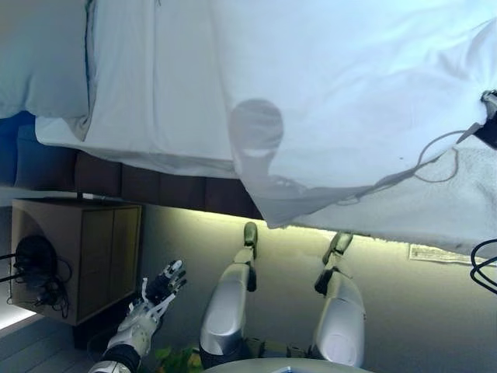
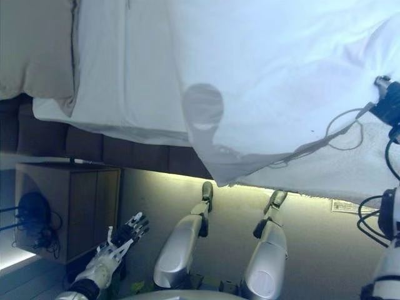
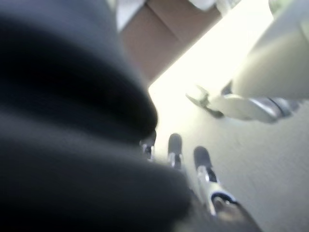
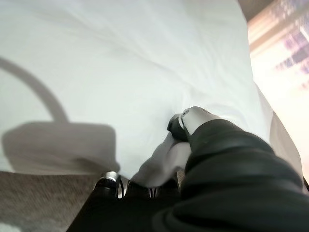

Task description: Make the bed neatly

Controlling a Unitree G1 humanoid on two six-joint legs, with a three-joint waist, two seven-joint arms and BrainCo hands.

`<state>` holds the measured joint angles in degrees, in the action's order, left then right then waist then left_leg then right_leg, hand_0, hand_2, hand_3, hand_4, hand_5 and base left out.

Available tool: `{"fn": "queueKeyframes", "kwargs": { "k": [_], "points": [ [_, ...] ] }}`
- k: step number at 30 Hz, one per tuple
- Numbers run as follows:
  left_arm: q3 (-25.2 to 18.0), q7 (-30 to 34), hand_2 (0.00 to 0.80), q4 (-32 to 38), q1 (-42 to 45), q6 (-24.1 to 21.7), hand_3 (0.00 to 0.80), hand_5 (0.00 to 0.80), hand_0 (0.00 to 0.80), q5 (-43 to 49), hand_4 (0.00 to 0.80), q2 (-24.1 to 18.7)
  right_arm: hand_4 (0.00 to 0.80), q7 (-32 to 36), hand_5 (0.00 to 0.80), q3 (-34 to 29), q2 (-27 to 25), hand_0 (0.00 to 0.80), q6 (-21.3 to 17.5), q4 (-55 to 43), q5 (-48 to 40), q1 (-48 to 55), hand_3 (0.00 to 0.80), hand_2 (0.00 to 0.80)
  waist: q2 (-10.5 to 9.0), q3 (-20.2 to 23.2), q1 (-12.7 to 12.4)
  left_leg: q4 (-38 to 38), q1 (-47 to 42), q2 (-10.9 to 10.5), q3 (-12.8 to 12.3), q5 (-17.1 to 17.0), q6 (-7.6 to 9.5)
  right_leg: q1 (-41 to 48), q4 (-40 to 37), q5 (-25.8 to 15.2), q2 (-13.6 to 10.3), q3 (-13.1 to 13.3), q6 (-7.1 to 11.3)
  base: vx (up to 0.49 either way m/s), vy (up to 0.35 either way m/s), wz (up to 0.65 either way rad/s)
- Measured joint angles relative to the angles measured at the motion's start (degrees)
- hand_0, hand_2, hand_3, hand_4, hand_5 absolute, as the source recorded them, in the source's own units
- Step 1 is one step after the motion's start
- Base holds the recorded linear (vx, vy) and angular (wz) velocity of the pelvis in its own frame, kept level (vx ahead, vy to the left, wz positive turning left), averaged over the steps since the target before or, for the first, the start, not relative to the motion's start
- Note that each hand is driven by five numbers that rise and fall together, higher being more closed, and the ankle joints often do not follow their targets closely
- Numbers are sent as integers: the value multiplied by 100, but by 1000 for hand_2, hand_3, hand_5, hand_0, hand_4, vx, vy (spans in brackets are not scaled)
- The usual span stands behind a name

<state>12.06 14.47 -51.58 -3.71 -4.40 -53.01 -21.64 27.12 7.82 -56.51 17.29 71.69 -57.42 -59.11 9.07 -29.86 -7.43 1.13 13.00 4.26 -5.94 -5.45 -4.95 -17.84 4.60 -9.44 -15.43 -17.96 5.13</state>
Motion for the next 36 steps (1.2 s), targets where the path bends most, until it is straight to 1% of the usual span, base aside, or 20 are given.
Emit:
{"fn": "queueKeyframes", "kwargs": {
  "k": [2,4,6,10,12,16,20,23,27,31,36],
  "points": [
    [-7,-31,0,55,-51,0,0,0,0,-1,0,-73,800,112,800,0,203,800,32,-207,4,200,800,800,-100,21,34,-81,-199,31,-18,4,-5,225,-183,-43,63,-4,0,50,26,-7],
    [-21,-69,0,91,-222,-3,0,0,0,-2,0,-209,800,217,800,-1,404,800,66,-423,12,414,800,800,-264,66,41,-158,-341,82,-24,1,-42,407,-372,-115,137,-11,-10,70,22,-4],
    [-42,-134,0,92,-421,-10,0,0,0,-2,0,-231,800,247,800,-5,471,800,94,-550,28,598,800,800,-329,81,67,-197,-456,106,-15,2,-53,604,-534,-171,201,-17,0,78,14,2],
    [-112,-303,0,257,-699,-65,0,0,0,12,0,-351,800,265,800,-9,898,800,185,-741,50,889,800,800,-575,252,78,-359,-784,190,-31,12,-117,1014,-899,-248,327,-51,-11,86,-12,-3],
    [-127,-362,0,353,-825,-124,0,0,0,47,0,-407,800,281,800,-9,1030,800,196,-995,50,1074,800,800,-651,326,88,-441,-924,234,-30,-4,-156,1152,-954,-257,389,-65,-19,101,-31,0],
    [-193,-526,0,429,-1088,-129,0,0,0,116,0,-415,800,238,800,31,1307,800,207,-1123,50,1144,800,800,-725,499,116,-535,-1168,289,-28,3,-180,1361,-956,-231,442,-68,-15,132,-32,1],
    [-204,-614,0,461,-1124,-107,0,0,0,283,0,-419,800,31,800,227,1568,800,238,-1505,50,1433,800,800,-803,891,108,-605,-1385,323,-13,17,-217,1570,-960,-142,468,-95,3,139,-19,3],
    [-199,-621,0,521,-1115,-83,0,0,0,287,0,-411,800,-109,800,337,1828,800,313,-1559,50,1644,800,800,-877,1351,83,-610,-1462,373,6,51,-257,1662,-962,-51,513,-120,-6,153,6,3],
    [-194,-732,0,674,-1111,94,0,0,0,291,0,-350,800,-350,800,444,2042,800,399,-1674,50,1810,800,800,-885,1725,47,-614,-1674,396,5,110,-257,1878,-964,0,534,-133,4,146,0,1],
    [-177,-947,0,704,-1114,320,0,0,0,280,0,-231,800,-627,800,613,2195,800,480,-1727,50,1818,800,800,-903,1997,51,-613,-1789,396,0,121,-257,1988,-963,11,536,-131,9,121,1,0],
    [0,-1223,0,704,-1165,830,0,0,0,149,0,-50,800,-829,800,798,2292,800,660,-1728,48,1819,800,800,-936,2139,63,-616,-1965,397,0,134,-260,2162,-964,36,535,-130,16,98,-4,1]
  ]
}}
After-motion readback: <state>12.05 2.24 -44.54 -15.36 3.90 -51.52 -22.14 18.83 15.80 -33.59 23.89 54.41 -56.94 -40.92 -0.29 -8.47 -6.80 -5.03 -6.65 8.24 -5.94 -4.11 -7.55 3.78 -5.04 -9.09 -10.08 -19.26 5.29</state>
